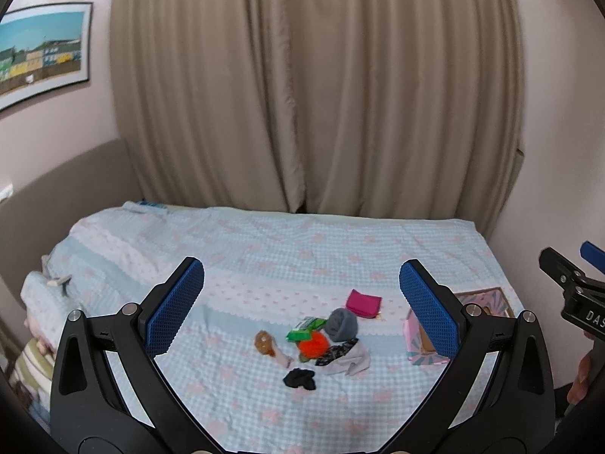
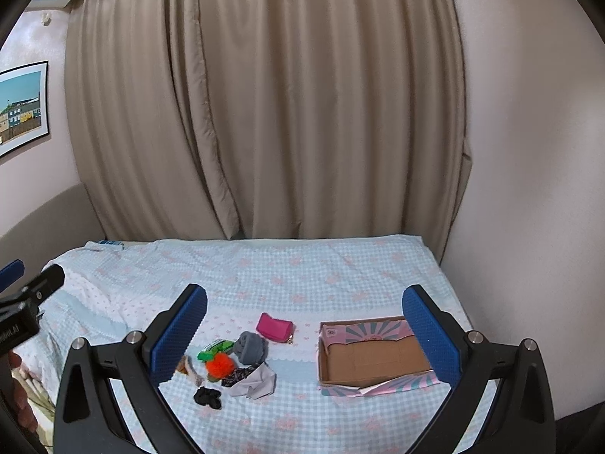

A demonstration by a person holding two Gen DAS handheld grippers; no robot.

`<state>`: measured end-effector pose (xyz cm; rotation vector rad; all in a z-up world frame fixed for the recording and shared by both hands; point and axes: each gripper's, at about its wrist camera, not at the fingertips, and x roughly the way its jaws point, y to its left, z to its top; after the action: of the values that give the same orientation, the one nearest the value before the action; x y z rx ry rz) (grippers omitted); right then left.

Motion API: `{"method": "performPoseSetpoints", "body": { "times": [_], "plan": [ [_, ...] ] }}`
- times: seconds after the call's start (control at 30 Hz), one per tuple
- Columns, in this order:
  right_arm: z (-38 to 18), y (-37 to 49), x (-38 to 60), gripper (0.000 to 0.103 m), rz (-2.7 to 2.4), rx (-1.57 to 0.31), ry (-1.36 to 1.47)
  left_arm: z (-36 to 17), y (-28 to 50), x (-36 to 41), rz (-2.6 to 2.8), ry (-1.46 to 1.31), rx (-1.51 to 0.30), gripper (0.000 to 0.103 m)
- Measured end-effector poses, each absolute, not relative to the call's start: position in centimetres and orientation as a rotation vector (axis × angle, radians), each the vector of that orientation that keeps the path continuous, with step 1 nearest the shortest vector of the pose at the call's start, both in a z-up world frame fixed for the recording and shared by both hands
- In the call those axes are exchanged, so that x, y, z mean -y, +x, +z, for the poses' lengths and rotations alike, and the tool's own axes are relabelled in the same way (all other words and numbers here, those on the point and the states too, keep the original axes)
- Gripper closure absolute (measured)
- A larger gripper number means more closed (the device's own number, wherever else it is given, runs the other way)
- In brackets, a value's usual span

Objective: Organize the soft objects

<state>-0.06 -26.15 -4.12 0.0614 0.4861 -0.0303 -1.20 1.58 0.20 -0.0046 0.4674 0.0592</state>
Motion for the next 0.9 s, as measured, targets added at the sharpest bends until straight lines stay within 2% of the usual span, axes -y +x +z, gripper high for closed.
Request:
{"method": "performPoseSetpoints", "body": {
  "times": [0.27, 0.53, 0.9],
  "plan": [
    [-8.6, 1.2, 22.5, 0.0, -0.006, -0.53, 0.072, -4.4, 0.2, -8.6, 0.075, -0.034, -0.544, 0.0],
    [-15.1, 3.7, 16.2, 0.0, -0.073, -0.61, 0.11, -11.3, 6.0, -16.2, -0.06, -0.024, -0.708, 0.0],
    [-25.6, 8.4, 11.5, 0.0, -0.182, -0.746, 0.092, -24.7, 17.0, -20.2, -0.215, -0.036, -0.924, 0.0]
  ]
}}
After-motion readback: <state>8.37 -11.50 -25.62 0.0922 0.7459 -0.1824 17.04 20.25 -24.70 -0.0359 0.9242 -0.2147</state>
